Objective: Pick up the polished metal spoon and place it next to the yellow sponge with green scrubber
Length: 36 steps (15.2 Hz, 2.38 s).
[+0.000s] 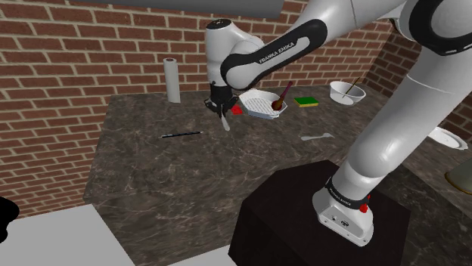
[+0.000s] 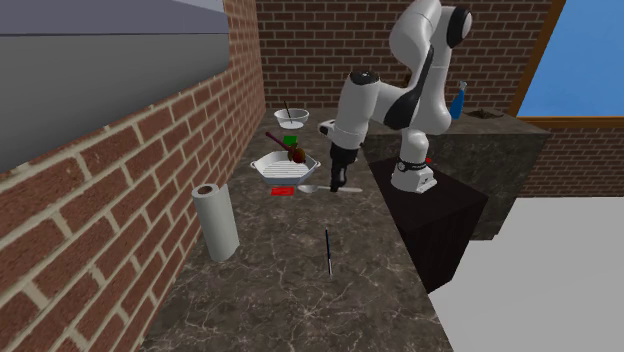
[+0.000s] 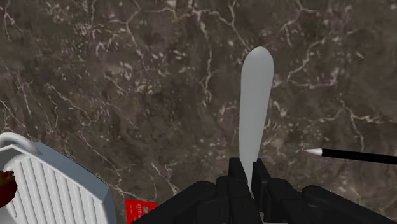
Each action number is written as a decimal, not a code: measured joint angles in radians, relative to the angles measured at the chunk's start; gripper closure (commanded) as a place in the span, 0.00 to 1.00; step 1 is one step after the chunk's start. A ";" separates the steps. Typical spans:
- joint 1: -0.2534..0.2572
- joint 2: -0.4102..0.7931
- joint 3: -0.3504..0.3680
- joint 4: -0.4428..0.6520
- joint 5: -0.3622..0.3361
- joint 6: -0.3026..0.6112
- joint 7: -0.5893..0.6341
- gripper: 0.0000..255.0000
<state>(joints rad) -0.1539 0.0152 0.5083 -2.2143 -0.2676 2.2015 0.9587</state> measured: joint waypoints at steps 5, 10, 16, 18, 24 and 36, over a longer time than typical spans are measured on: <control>-0.045 -0.130 -0.056 -0.144 0.063 0.056 -0.134 1.00; -0.084 -0.230 -0.137 -0.252 0.098 0.095 -0.277 1.00; -0.137 -0.321 -0.248 -0.365 0.102 0.147 -0.442 1.00; -0.165 -0.331 -0.293 -0.389 0.090 0.170 -0.503 1.00; -0.231 -0.370 -0.410 -0.428 0.065 0.196 -0.664 1.00; -0.374 -0.312 -0.661 -0.382 0.016 0.261 -1.008 1.00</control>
<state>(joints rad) -0.5277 -0.2967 -0.1525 -2.5964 -0.2520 2.4624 -0.0491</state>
